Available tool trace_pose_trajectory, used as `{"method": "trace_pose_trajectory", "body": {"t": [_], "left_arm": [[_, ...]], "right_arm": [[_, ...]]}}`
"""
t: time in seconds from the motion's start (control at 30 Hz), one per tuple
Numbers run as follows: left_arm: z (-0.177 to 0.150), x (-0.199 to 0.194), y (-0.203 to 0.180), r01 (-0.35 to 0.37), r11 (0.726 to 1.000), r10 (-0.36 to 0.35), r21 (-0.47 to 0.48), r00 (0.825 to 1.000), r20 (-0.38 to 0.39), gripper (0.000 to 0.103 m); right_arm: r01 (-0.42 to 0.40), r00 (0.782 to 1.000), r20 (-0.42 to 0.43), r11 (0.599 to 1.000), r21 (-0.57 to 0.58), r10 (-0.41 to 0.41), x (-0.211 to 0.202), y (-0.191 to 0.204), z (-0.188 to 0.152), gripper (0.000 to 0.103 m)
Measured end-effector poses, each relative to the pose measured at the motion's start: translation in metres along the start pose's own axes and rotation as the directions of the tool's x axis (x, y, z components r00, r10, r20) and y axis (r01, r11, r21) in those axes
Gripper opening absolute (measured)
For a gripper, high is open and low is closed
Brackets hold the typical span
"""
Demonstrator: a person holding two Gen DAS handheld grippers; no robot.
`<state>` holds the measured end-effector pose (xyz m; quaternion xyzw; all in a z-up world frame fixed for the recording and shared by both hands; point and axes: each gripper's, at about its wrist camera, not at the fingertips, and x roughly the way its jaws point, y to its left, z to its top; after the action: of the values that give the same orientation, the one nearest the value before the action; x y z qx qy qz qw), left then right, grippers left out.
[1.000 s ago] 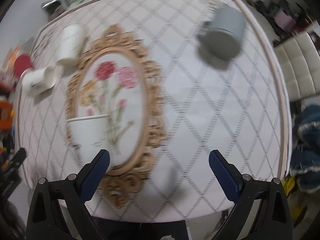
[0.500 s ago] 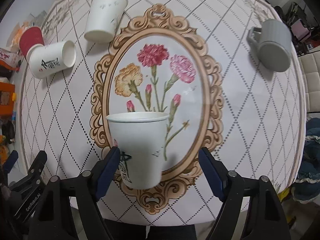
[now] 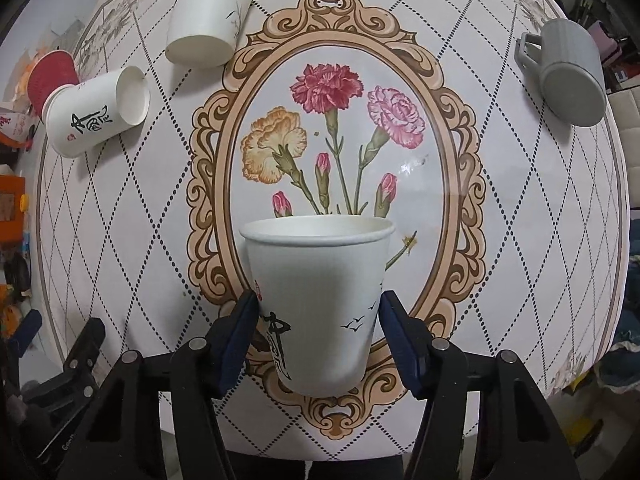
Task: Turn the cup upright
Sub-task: 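Grasp the white cup with the right gripper while the left gripper releases it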
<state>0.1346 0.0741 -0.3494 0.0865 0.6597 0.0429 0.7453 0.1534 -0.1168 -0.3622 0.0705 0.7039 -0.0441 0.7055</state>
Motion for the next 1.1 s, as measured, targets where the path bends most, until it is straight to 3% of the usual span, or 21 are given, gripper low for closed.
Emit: {"method": "trace_pose_trajectory", "body": {"t": [0.2, 0.37, 0.5, 0.63, 0.73, 0.87, 0.93, 0.97, 1.1], "left_arm": [[0.004, 0.012, -0.002, 0.011, 1.000, -0.012, -0.009, 0.997, -0.080, 0.103], [0.013, 0.026, -0.006, 0.053, 0.998, -0.058, -0.038, 0.988, -0.145, 0.103], [0.023, 0.038, -0.009, 0.059, 0.997, -0.067, -0.052, 0.984, -0.165, 0.103], [0.027, 0.049, -0.011, 0.036, 0.998, -0.044, -0.052, 0.986, -0.159, 0.103], [0.028, 0.058, -0.012, 0.024, 0.999, -0.031, -0.049, 0.987, -0.158, 0.103], [0.032, 0.063, -0.016, 0.012, 0.999, -0.017, -0.039, 0.990, -0.140, 0.103], [0.031, 0.063, -0.016, 0.006, 1.000, -0.010, -0.028, 0.991, -0.132, 0.103], [0.032, 0.062, -0.018, 0.010, 1.000, -0.013, -0.024, 0.991, -0.132, 0.103], [0.030, 0.062, -0.020, 0.017, 1.000, -0.018, -0.013, 0.991, -0.129, 0.103]], "right_arm": [[-0.059, 0.994, 0.093, 0.997, 0.042, 0.054, -0.016, -0.012, 0.001, 0.063], [-0.081, 0.967, 0.247, 0.995, 0.053, 0.065, -0.042, -0.024, 0.006, 0.063], [-0.079, 0.913, 0.405, 0.995, 0.058, 0.049, -0.057, -0.023, 0.022, 0.063], [-0.053, 0.826, 0.563, 0.996, 0.068, 0.006, -0.057, -0.017, 0.043, 0.063], [-0.027, 0.774, 0.632, 0.997, 0.078, -0.028, -0.049, -0.012, 0.052, 0.063], [0.013, 0.756, 0.652, 0.997, 0.078, -0.061, -0.031, -0.004, 0.057, 0.062], [0.028, 0.760, 0.646, 0.997, 0.073, -0.069, -0.023, -0.004, 0.052, 0.062], [0.034, 0.745, 0.664, 0.997, 0.066, -0.069, -0.023, -0.004, 0.047, 0.062], [0.057, 0.739, 0.670, 0.997, 0.044, -0.072, -0.021, -0.003, 0.029, 0.063]]}}
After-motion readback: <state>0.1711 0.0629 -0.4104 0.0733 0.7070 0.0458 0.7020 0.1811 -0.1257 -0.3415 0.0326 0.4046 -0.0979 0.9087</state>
